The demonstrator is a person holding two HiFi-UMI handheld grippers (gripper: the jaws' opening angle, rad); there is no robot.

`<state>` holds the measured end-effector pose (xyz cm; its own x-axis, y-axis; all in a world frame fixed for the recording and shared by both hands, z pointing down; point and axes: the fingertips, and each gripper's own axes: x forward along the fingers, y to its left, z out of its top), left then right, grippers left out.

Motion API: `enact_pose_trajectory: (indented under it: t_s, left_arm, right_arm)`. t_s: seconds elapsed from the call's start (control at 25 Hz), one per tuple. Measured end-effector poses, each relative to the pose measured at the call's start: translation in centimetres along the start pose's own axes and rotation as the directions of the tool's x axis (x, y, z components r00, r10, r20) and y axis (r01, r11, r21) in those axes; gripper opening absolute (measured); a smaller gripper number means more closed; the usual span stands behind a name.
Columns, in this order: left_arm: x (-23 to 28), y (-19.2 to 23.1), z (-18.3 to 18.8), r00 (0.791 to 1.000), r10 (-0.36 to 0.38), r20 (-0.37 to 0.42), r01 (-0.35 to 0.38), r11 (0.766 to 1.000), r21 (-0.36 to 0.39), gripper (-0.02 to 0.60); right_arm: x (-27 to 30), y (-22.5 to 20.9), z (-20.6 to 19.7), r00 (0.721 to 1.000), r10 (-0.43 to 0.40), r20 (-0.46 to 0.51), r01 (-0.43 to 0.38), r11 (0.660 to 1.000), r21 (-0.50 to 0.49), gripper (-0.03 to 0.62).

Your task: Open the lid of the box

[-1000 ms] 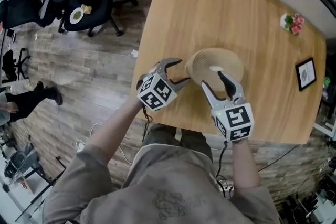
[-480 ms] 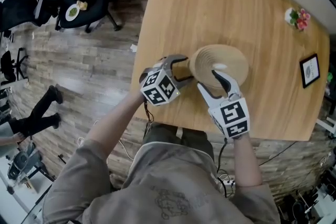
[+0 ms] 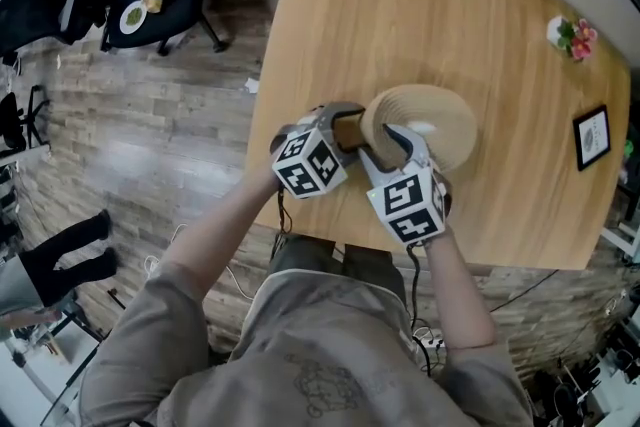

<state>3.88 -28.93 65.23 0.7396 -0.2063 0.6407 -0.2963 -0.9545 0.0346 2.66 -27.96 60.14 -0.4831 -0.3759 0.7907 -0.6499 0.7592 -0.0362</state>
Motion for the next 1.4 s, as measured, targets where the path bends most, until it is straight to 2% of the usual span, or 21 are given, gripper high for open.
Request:
enact_pose_trajectory:
  t_s: [0.12,0.32,0.48,0.68,0.84,0.96,1.04,1.2,1.28,1.4]
  left_arm:
    - [0.1,0.0,0.0,1.000,0.001,0.007,-0.001,1.000,-0.012,0.272]
    - [0.0,0.1,-0.2,1.000,0.003,0.009,-0.003,1.000,-0.022,0.268]
    - [-0.1,0.0,-0.1,1.000,0.001,0.010,-0.001,1.000,-0.025,0.265]
    - [0.1,0.1,0.0,1.000,0.007,0.006,-0.007,1.000,-0.028,0.262]
    - [0.1,0.0,-0.3,1.000,0.012,0.001,-0.012,0.999,-0.046,0.258]
    - [0.2,-0.1,-0.4,1.000,0.015,-0.002,-0.015,0.998,-0.063,0.256]
    - [0.3,0.0,-0.4,1.000,0.018,-0.004,-0.018,0.997,-0.071,0.253]
    - [0.3,0.1,-0.3,1.000,0.023,-0.009,-0.023,0.996,-0.087,0.252]
    - [0.3,0.0,-0.5,0.999,0.028,-0.019,-0.029,0.995,-0.099,0.250]
    - [0.4,0.1,-0.6,0.999,0.031,-0.029,-0.035,0.993,-0.113,0.249]
  right_arm:
    - [0.3,-0.5,0.1,0.999,-0.053,0.010,0.053,0.998,-0.014,0.215]
    - [0.7,-0.3,0.0,0.993,-0.115,0.027,0.116,0.990,-0.077,0.169]
    - [0.2,-0.4,0.4,0.997,-0.070,0.043,0.072,0.997,-0.040,0.124]
    - [-2.0,-1.0,1.5,0.989,-0.011,0.145,0.005,0.999,0.039,0.100]
    - [-5.5,-2.2,3.2,0.964,-0.034,0.263,0.006,0.994,0.105,0.092]
    - [-9.0,-4.0,4.5,0.919,-0.108,0.380,0.033,0.980,0.198,0.084]
    - [-11.5,-5.7,4.9,0.876,-0.170,0.452,0.030,0.953,0.301,0.081]
    - [-16.1,-9.7,4.3,0.791,-0.308,0.529,0.008,0.869,0.494,0.081]
    - [-17.8,-11.4,3.2,0.760,-0.365,0.537,-0.010,0.820,0.572,0.081]
    - [-19.5,-13.5,0.6,0.731,-0.436,0.524,-0.046,0.736,0.676,0.081]
